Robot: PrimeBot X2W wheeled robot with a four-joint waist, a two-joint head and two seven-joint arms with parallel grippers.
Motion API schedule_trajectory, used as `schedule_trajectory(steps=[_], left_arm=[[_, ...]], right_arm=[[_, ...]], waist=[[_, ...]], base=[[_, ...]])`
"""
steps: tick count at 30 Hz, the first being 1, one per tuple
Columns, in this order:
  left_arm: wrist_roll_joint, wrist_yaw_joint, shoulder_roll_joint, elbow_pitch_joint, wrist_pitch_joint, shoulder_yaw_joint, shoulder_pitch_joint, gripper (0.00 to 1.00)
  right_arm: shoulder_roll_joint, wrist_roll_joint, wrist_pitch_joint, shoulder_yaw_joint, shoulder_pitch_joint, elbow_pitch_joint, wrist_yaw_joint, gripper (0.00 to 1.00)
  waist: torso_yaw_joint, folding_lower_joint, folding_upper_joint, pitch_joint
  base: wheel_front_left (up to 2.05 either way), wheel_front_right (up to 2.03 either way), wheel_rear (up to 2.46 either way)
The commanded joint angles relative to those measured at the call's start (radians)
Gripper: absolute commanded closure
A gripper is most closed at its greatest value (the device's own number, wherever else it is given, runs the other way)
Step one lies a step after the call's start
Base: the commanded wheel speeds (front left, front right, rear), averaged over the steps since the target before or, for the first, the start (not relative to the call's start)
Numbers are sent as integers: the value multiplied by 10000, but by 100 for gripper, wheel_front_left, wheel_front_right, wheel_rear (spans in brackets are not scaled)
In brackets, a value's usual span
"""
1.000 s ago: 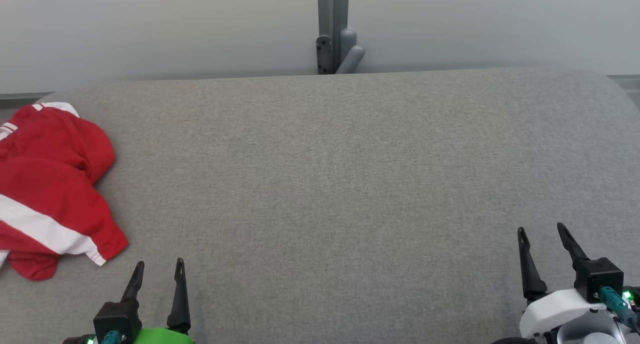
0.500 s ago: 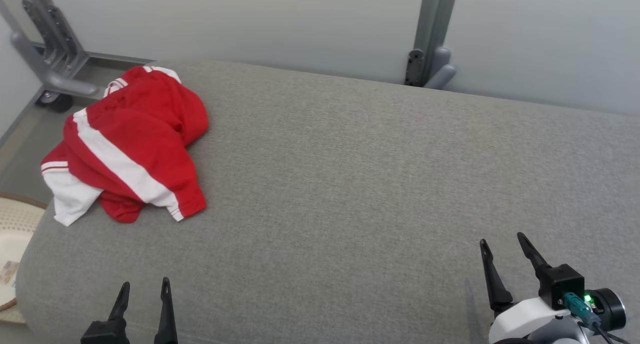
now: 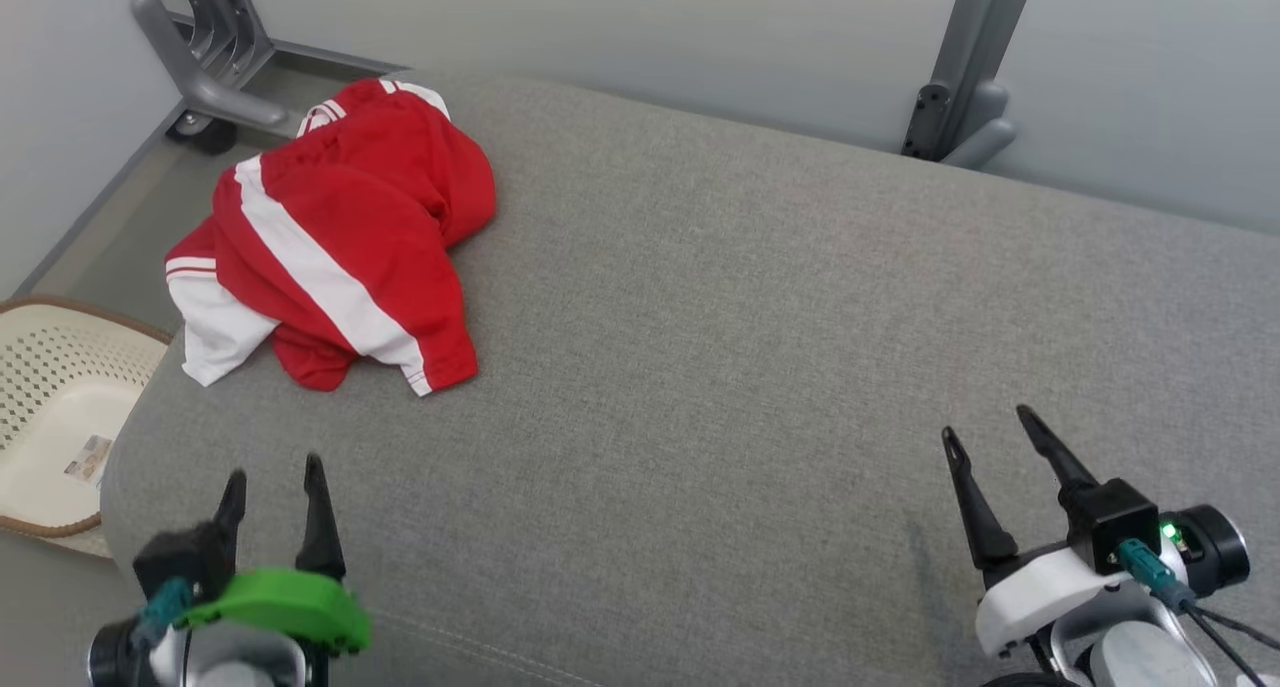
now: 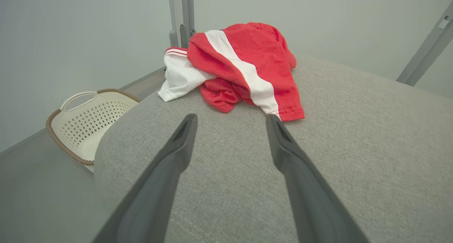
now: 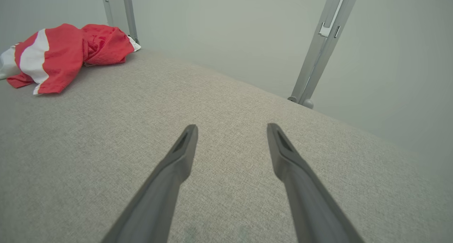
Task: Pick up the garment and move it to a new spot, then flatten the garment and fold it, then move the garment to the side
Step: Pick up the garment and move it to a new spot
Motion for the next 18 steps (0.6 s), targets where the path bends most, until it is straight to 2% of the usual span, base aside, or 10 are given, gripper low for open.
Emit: schedule_trajectory(steps=[1, 5, 9, 16, 18], left_arm=[[-100, 42, 2, 126, 66, -37, -458, 0], [-436, 132, 40, 1426, 775, -72, -2478, 0], [-384, 213, 402, 2863, 1284, -100, -4193, 0], [-648, 580, 1050, 5355, 1346, 264, -5786, 0], [-788, 513, 1191, 5848, 1190, 360, -6063, 0]], right_arm=[[-89, -41, -30, -10, -138, -52, -6, 0], [-416, -106, -24, 18, -548, -257, -8, 0], [-596, -135, -24, 98, -898, -408, -8, 0], [-656, -109, -24, 307, -1354, -420, -8, 0], [-656, -101, -24, 323, -1446, -437, -8, 0]], waist=[[-508, 0, 0, 1164], [-814, 0, 0, 2175], [-1113, 0, 0, 2862], [-1791, 0, 0, 3377], [-1958, 0, 0, 3467]], base=[[0, 0, 0], [0, 0, 0], [0, 0, 0], [0, 0, 0], [0, 0, 0]])
